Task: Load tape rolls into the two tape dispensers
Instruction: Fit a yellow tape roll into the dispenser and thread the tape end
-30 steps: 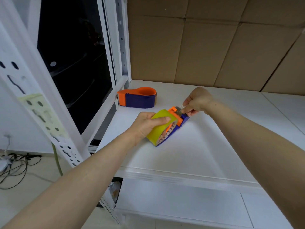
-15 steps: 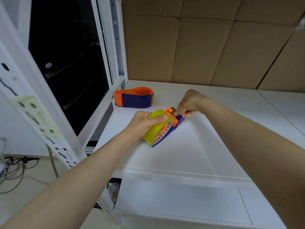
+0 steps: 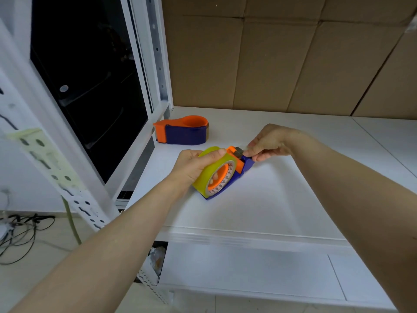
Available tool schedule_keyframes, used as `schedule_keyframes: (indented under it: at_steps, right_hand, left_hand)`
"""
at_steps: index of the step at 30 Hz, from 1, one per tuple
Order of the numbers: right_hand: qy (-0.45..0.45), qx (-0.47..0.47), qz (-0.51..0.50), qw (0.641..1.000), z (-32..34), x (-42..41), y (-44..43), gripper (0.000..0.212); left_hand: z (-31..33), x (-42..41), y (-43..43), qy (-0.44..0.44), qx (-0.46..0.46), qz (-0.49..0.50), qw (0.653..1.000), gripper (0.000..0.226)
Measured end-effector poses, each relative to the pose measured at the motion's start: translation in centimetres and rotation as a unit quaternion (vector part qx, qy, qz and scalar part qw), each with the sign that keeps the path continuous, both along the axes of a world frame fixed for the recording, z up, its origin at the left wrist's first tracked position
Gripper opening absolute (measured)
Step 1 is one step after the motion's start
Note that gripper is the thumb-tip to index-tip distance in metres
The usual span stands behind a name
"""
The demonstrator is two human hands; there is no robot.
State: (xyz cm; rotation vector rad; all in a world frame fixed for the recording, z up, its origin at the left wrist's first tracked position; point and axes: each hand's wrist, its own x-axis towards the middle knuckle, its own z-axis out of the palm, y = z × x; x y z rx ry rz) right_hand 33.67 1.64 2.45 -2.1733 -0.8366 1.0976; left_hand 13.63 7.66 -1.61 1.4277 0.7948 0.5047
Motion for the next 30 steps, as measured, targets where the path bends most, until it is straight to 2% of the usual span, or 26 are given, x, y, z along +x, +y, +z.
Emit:
schedule_keyframes:
  at_steps: [6,13,16,18,19,21,23,25,28,30]
  right_hand:
    - [0.056,0.034,-0.049,0.997,-1.1,0.5,-0.5,0.007]
    - [0.011,0.027,-0.011,1.0,-1.2,0.1,-1.0,0.028]
    - [-0.033,0.016,0.009,0.999,-1.6,-0.2,-1.0,0.026]
    - [-0.054,0.013,0.004,0.998,-1.9,-0.5,-0.9,0.024]
    - [-0.056,0.013,-0.001,0.998,-2.1,-0.6,-0.9,0.022]
    - [-0.049,0.014,-0.011,0.999,-2.3,-0.8,-1.1,0.016]
    - [-0.044,0.017,-0.021,0.999,-2.4,-0.8,-1.3,0.016]
    - [-0.039,0.025,-0.032,0.998,-2.8,-0.7,-1.4,0.022]
    - [-0.015,0.038,-0.047,0.998,-3.2,-0.5,-1.6,0.025]
    - [0.001,0.047,-0.055,0.997,-3.5,-0.4,-1.7,0.025]
  left_hand:
    - [0.0,0.0,0.3,0.023,0.027,-0.031,0.999,0.026]
    - [0.3,0.0,0.3,0.039,0.028,-0.027,0.998,0.025]
    - [1.1,0.4,0.5,0.124,0.082,-0.05,0.988,0.028]
    - [1.6,1.2,1.1,0.211,0.209,-0.057,0.953,0.043]
    - [2.1,1.6,1.3,0.249,0.307,-0.057,0.917,0.052]
    - [3.2,2.7,1.0,0.25,0.468,-0.097,0.842,0.055]
    - [4.2,4.0,0.2,0.249,0.51,-0.171,0.805,0.041]
    - [4.4,5.2,-0.5,0.311,0.526,-0.212,0.763,0.03]
    - [4.1,6.6,-1.0,0.395,0.554,-0.261,0.685,0.039]
    - [3.5,7.0,-0.8,0.401,0.573,-0.278,0.659,0.037]
